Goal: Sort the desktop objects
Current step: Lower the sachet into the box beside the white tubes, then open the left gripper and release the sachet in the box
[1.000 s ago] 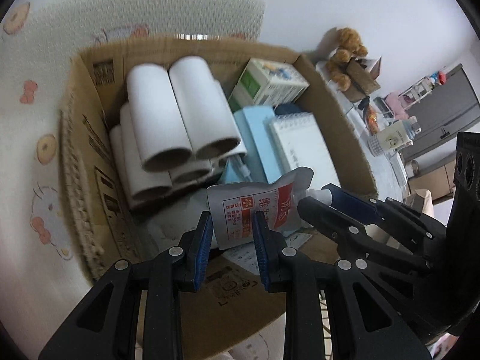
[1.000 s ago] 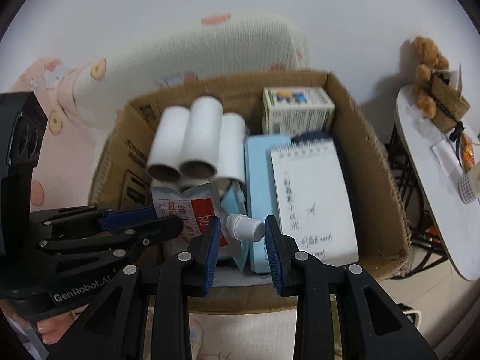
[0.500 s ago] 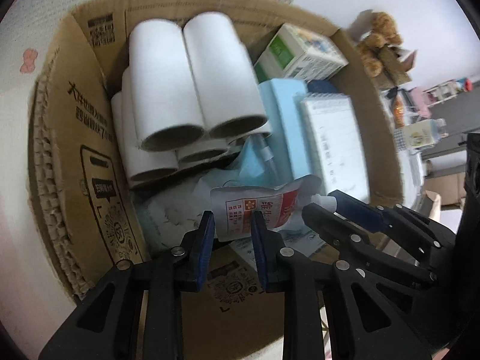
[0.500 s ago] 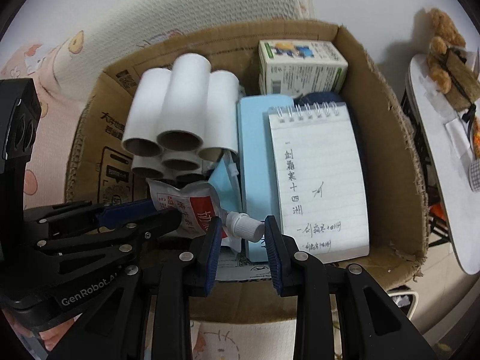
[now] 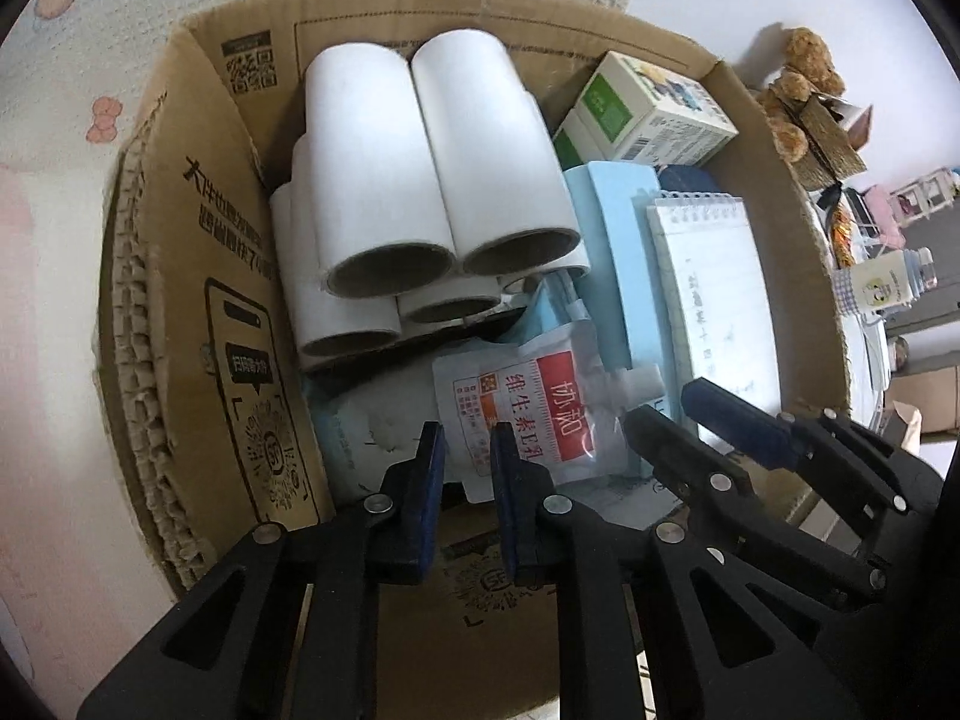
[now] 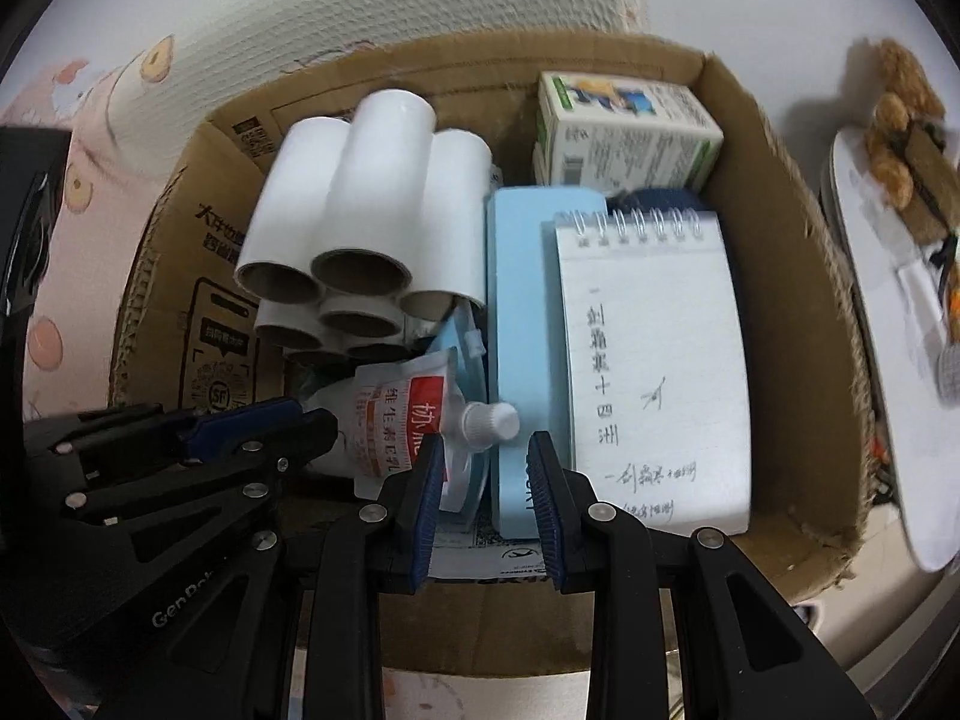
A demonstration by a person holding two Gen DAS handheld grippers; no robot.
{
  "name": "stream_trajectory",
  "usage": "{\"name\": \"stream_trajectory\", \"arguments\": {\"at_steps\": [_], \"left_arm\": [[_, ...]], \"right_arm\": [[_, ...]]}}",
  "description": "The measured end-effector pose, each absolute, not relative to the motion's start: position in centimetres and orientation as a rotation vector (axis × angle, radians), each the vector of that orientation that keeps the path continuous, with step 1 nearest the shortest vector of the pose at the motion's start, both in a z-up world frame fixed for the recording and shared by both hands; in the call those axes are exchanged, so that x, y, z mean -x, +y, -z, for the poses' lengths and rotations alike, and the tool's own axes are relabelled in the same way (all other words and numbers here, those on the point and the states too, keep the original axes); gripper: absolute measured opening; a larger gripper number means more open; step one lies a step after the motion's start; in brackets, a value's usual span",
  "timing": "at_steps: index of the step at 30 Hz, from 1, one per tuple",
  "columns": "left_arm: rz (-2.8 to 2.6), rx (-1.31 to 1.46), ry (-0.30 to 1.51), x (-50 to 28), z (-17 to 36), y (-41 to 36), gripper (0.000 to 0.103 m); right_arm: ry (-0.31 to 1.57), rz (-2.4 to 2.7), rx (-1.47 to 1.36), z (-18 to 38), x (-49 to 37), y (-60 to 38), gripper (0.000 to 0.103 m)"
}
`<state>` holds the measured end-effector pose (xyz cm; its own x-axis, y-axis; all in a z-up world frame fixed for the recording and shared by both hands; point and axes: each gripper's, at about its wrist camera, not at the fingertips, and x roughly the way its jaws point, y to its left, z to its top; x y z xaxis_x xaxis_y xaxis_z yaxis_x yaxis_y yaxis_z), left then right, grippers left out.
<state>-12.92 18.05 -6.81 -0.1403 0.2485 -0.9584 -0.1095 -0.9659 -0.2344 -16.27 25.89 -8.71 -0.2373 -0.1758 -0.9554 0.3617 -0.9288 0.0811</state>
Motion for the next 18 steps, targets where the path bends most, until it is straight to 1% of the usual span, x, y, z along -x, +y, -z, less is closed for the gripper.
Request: {"name": "stream_trajectory", "arguments": {"at_steps": [3, 4, 8, 12, 14, 16, 17, 18], "left_arm": [[-2.210, 1.817, -0.162, 12.7, 6.1, 17.7, 0.015], [-2.214, 1.783, -0.161, 12.5, 5.9, 17.6, 0.012], [-2.227, 1.573, -0.144, 11.9, 4.4, 17.3, 0.010], [-2.148, 1.475, -0.127, 12.3, 3.5, 18.3, 0.011], [-2.113, 1.410, -0.051, 12.4, 2.9, 19.9, 0.011], [-2.094, 1.370, 0.002, 12.4, 2.6, 20.8, 0.016], [-2.070, 1.356, 0.010, 12.6, 2.6, 21.4, 0.017], [-2.047, 1.360, 0.001, 12.5, 2.7, 21.9, 0.020]], "right_arm": [[0.235, 2.226, -1.650, 8.4, 16.2, 25.6, 0.026], [0.242, 2.228, -1.638, 8.3, 16.1, 25.5, 0.026], [0.348, 2.277, -1.550, 7.5, 15.8, 25.0, 0.026], [0.327, 2.256, -1.579, 7.8, 16.0, 25.6, 0.026], [0.300, 2.273, -1.588, 7.5, 16.4, 27.1, 0.026], [0.285, 2.295, -1.589, 7.5, 16.3, 27.7, 0.026], [0.289, 2.310, -1.590, 7.4, 16.3, 28.1, 0.026], [0.294, 2.326, -1.587, 7.3, 16.3, 28.5, 0.025]]}}
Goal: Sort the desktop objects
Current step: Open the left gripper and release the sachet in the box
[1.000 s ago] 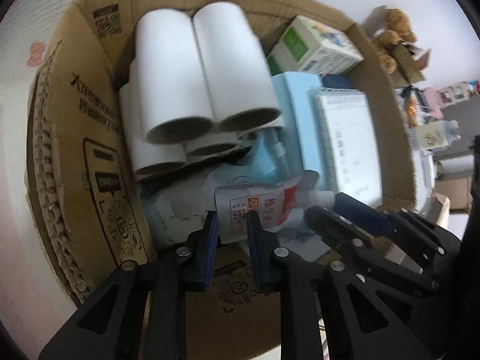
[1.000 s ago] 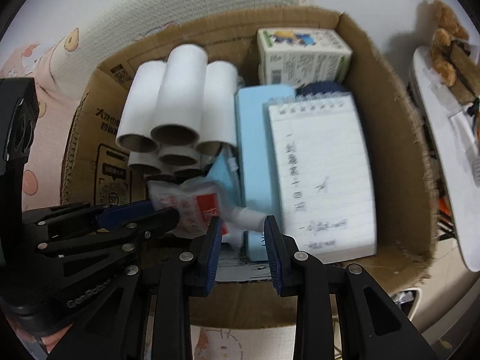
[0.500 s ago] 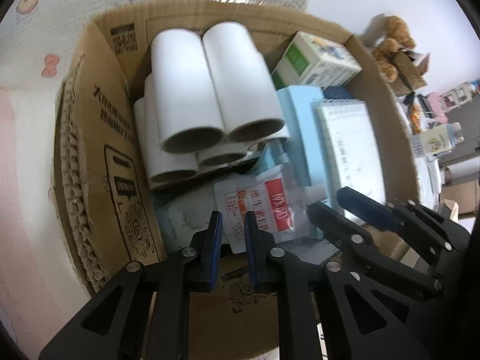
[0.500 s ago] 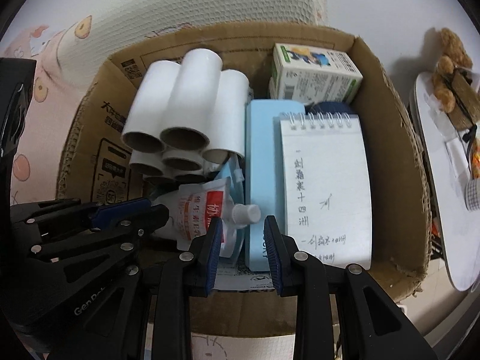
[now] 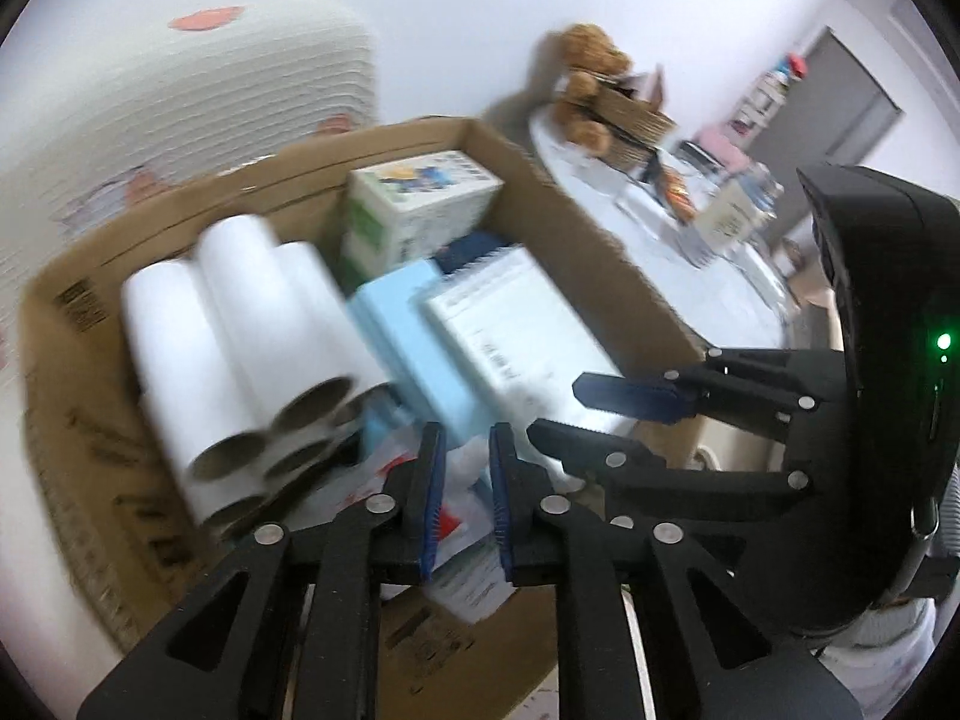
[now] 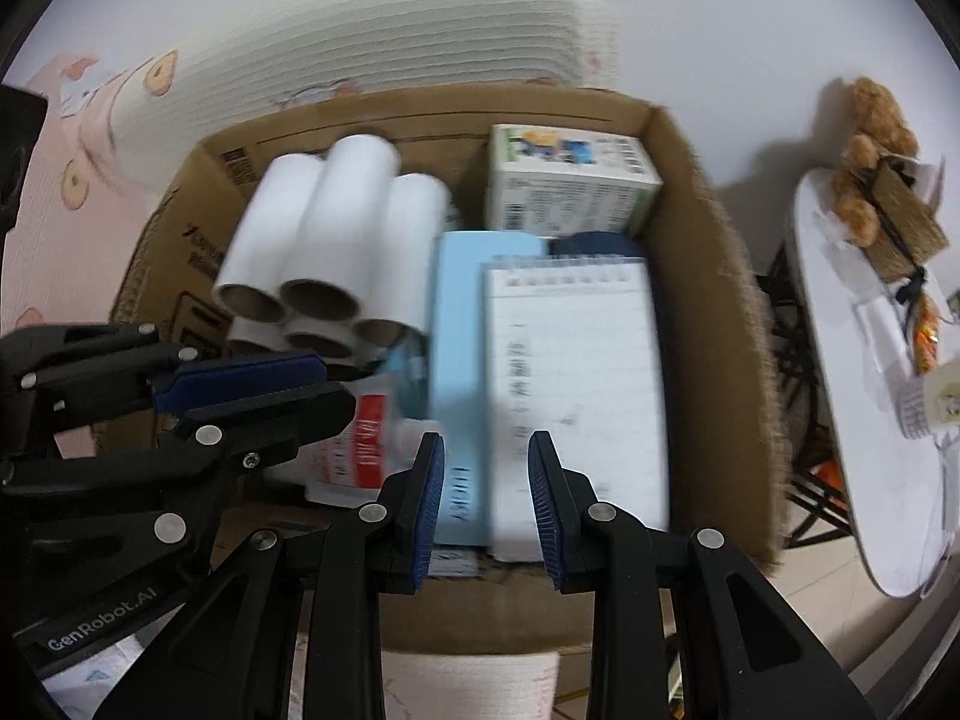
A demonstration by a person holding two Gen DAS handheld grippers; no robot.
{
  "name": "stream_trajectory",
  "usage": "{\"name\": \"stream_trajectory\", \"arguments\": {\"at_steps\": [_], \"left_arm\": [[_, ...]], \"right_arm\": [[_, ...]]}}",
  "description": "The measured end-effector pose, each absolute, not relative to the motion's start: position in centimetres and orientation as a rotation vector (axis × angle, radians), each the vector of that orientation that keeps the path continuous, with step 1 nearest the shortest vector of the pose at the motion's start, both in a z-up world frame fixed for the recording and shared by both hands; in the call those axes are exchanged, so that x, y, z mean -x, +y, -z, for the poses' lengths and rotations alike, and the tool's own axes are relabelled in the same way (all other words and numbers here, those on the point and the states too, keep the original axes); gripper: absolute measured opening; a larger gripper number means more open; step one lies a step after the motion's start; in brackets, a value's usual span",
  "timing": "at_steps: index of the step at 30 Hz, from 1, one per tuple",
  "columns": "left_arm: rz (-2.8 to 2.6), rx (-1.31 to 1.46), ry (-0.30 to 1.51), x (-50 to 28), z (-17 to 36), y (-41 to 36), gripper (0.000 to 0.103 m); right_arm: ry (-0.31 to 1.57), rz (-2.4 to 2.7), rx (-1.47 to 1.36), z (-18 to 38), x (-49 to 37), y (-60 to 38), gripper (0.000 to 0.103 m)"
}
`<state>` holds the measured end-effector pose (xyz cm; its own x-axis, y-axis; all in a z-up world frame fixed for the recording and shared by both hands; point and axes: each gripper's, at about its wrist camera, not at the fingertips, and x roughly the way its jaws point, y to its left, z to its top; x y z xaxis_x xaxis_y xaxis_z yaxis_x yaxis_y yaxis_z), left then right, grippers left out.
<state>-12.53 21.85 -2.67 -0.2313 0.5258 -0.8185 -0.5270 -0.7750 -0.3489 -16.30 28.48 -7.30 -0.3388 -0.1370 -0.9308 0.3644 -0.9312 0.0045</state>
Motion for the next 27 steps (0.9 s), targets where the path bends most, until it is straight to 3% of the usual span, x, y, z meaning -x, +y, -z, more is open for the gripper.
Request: {"name": "stream_trajectory", "arguments": {"at_steps": [5, 14, 16, 20, 23, 27], "left_arm": [[-1.967, 1.454, -0.047, 13.3, 4.0, 23.5, 0.024], [-1.979, 1.531, 0.096, 13.8, 6.3, 26.0, 0.023], [-1.996, 1.544, 0.126, 13.9, 6.5, 26.2, 0.017], [-1.972, 1.674, 0.119, 14.2, 7.6, 25.8, 0.013], [-2.009, 1.766, 0.231, 14.3, 9.4, 25.8, 0.004], [-2.037, 1.669, 0.081, 14.6, 7.7, 24.6, 0.003]], "right_arm": [[0.212, 2.376, -1.603, 6.7, 17.0, 30.7, 0.024], [0.136, 2.366, -1.629, 6.7, 16.4, 32.0, 0.025], [0.137, 2.350, -1.628, 6.9, 16.4, 31.8, 0.025], [0.192, 2.332, -1.614, 7.0, 15.9, 31.0, 0.025], [0.209, 2.306, -1.604, 7.0, 15.7, 30.3, 0.025], [0.233, 2.296, -1.590, 7.0, 15.5, 29.6, 0.025]]}}
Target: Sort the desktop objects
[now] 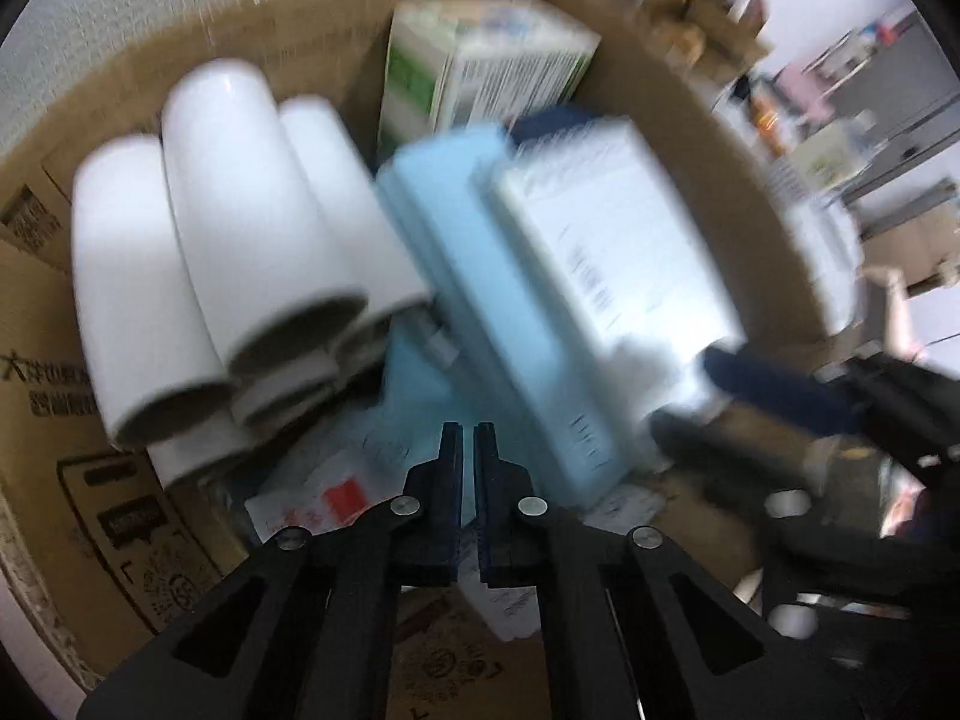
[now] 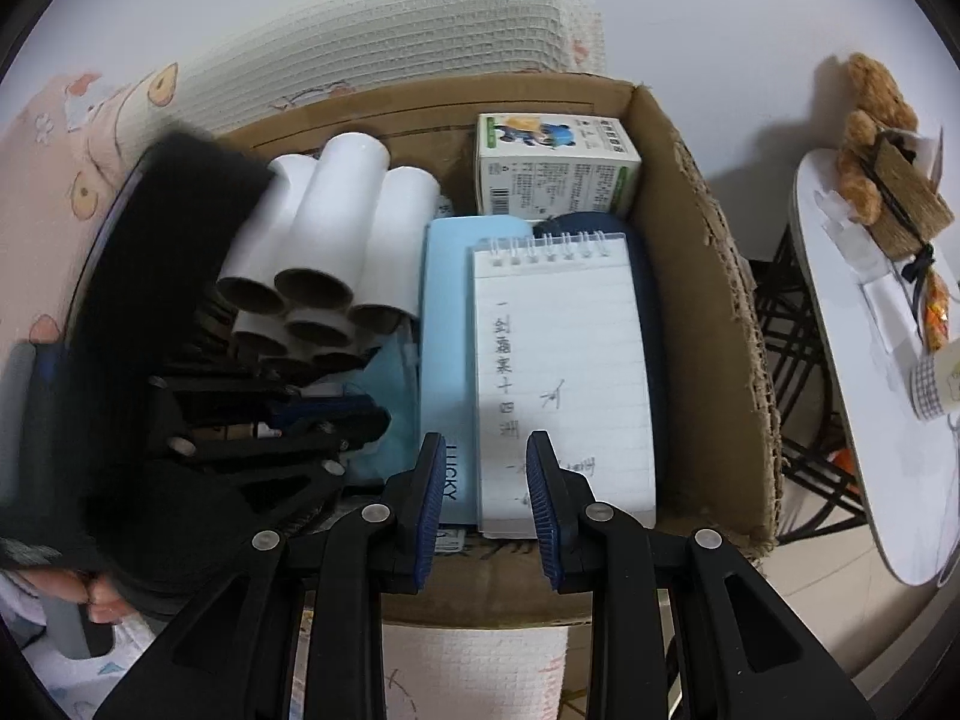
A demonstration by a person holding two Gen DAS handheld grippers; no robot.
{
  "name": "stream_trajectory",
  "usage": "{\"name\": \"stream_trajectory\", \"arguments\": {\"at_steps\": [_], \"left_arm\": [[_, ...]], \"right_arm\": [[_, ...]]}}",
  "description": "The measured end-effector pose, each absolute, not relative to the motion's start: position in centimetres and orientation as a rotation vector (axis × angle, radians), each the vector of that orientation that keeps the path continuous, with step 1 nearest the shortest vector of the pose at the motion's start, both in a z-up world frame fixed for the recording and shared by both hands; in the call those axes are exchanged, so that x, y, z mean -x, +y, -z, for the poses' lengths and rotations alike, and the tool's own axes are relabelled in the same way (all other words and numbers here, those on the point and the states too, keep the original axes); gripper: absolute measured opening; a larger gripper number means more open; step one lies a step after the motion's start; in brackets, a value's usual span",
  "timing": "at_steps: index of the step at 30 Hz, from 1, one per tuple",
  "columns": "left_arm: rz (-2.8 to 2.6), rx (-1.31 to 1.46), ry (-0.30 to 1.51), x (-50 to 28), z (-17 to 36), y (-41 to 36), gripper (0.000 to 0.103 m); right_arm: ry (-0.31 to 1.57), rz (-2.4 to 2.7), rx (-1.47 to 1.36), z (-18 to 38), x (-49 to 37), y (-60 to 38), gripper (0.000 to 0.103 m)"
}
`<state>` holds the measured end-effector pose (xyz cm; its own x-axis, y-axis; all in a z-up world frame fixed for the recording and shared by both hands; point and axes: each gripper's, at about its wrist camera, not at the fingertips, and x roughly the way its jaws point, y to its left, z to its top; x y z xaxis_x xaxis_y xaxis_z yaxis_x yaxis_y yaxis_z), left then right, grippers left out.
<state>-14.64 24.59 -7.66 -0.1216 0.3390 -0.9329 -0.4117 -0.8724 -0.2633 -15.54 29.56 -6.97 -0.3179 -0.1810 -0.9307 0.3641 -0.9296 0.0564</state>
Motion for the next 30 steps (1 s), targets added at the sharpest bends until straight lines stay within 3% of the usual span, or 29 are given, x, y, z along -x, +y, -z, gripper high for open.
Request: {"name": "stream_trajectory", "arguments": {"at_steps": [2, 4, 6, 15, 26, 30], "left_arm": [[-2.086, 1.614, 0.075, 14.5, 6.3, 24.1, 0.006], [-2.103, 1.570, 0.057, 14.1, 5.0, 23.5, 0.022], [-2.138, 1.506, 0.049, 13.3, 3.5, 22.6, 0.029], [-2.324, 1.212, 0.140, 10.1, -0.8, 19.1, 0.030], [-2.474, 1.063, 0.042, 7.4, -2.1, 13.9, 0.030], [-2.571, 0.948, 0.081, 5.1, -2.7, 11.5, 0.041]], "right_arm": [[0.226, 2.287, -1.590, 7.0, 15.5, 29.2, 0.025], [0.196, 2.261, -1.597, 7.1, 15.5, 29.1, 0.025], [0.181, 2.234, -1.596, 7.1, 15.3, 28.7, 0.025], [0.192, 2.120, -1.627, 8.5, 14.3, 24.2, 0.025], [0.096, 2.225, -1.468, 5.3, 11.8, 22.1, 0.025], [0.124, 2.328, -1.379, 3.6, 10.2, 21.6, 0.025]]}}
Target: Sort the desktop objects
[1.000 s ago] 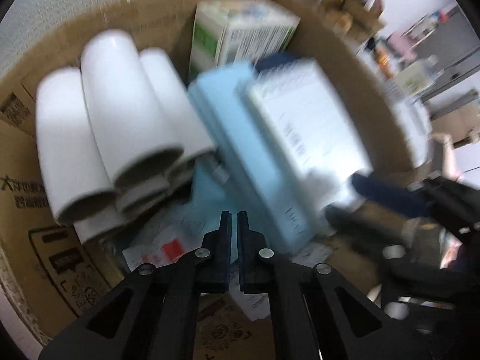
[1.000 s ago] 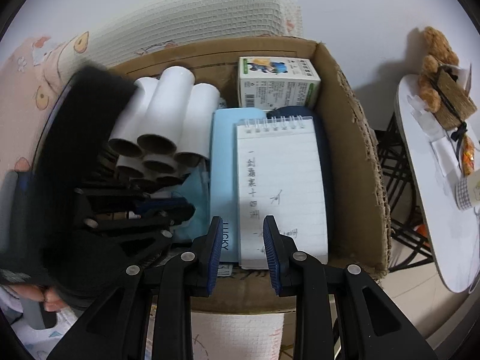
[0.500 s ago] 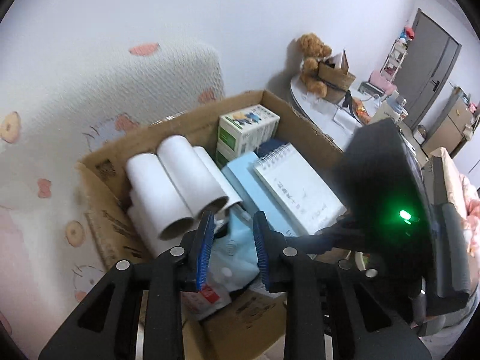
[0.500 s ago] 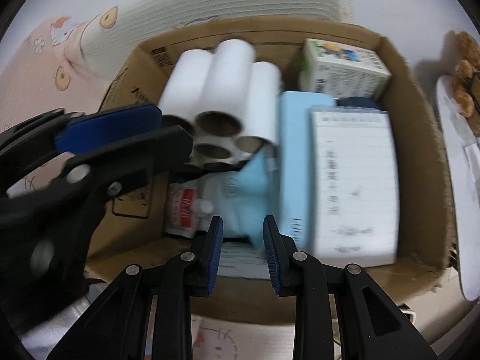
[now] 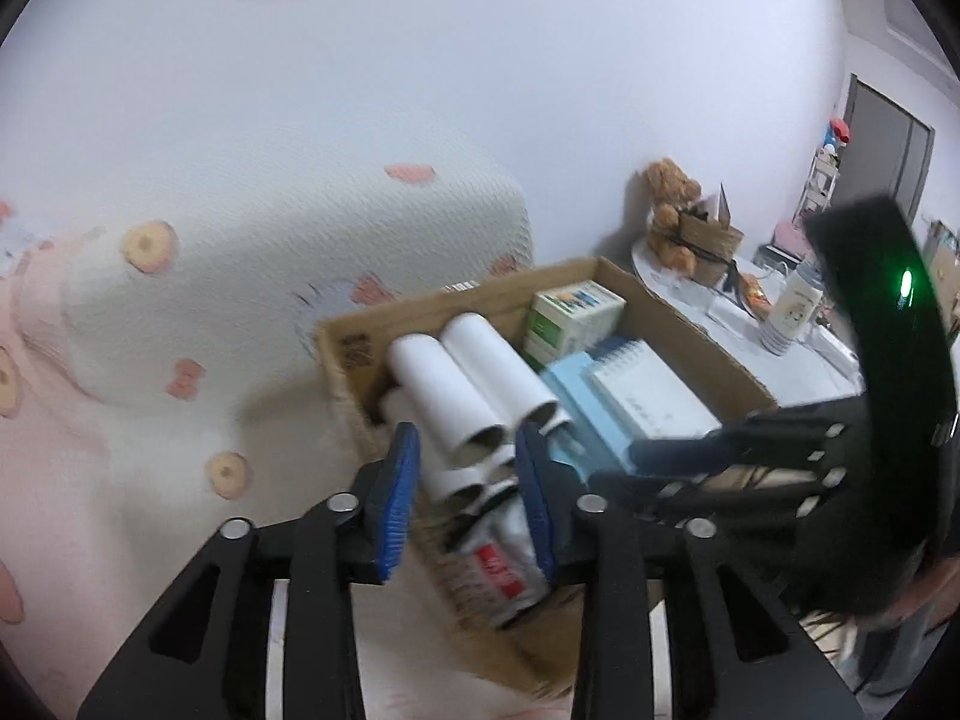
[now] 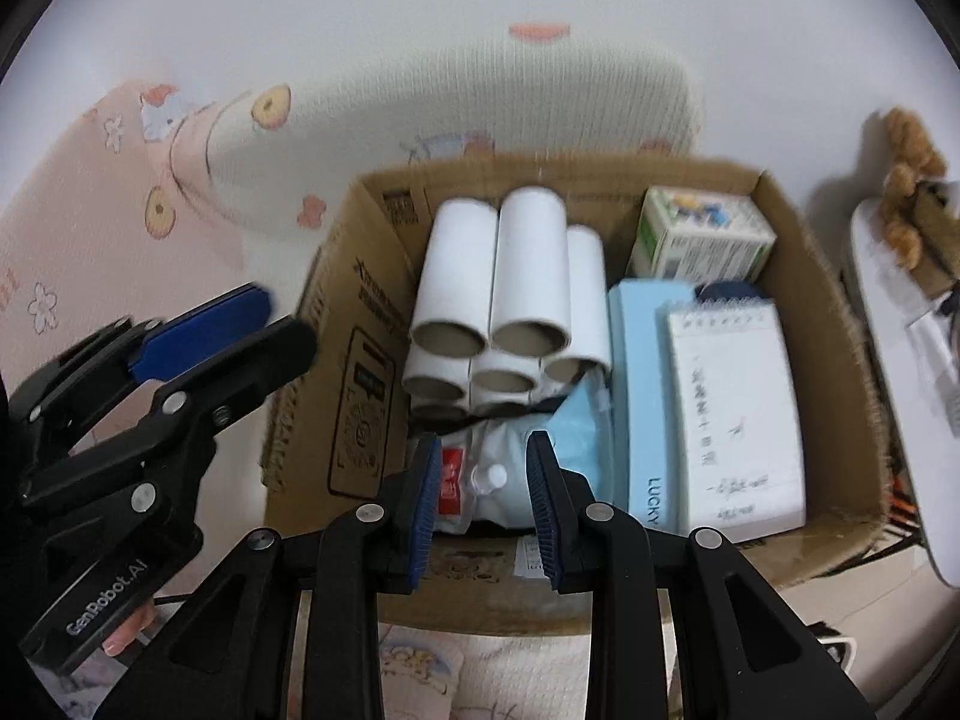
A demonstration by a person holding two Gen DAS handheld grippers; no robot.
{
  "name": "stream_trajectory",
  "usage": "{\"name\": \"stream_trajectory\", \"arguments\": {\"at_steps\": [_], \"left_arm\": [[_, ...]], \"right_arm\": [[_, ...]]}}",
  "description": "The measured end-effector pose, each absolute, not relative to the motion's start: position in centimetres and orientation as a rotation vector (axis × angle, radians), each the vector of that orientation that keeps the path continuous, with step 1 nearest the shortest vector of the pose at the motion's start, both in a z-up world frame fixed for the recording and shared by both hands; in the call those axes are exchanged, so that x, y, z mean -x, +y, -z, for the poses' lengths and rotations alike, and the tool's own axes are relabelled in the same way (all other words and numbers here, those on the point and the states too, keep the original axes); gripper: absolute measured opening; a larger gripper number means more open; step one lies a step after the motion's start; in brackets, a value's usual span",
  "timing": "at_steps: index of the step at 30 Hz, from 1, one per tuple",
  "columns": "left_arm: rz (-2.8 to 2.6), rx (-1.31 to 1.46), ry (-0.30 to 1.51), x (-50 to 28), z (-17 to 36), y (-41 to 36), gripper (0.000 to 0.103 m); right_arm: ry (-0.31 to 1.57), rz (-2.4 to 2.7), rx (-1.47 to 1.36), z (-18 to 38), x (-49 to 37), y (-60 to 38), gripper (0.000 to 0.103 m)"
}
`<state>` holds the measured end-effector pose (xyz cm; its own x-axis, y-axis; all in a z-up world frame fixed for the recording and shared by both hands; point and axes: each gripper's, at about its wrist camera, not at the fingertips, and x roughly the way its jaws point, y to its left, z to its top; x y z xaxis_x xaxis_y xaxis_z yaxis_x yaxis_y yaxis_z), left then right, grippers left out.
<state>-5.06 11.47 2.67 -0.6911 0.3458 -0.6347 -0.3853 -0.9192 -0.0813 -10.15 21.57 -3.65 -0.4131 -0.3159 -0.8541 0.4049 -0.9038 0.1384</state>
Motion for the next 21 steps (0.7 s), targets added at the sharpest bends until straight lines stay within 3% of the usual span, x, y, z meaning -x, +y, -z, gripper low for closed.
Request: {"name": "stream_trajectory", "arguments": {"at_steps": [5, 17, 21], "left_arm": [[-2.652, 0.920, 0.215, 3.4, -2.9, 10.2, 0.045], [-2.559, 1.093, 0.084, 1.3, -4.8, 8.7, 0.053], [-2.616, 1.063, 0.170, 0.1, -5.8, 9.4, 0.057]], "right_arm": [[0.044, 2.417, -1.265, 1.5, 8.8, 21.8, 0.025], [0.353, 2.589, -1.174, -0.5, 3.3, 21.6, 0.025], [0.437, 2.672, -1.138, -1.4, 2.0, 22.2, 0.025]]}}
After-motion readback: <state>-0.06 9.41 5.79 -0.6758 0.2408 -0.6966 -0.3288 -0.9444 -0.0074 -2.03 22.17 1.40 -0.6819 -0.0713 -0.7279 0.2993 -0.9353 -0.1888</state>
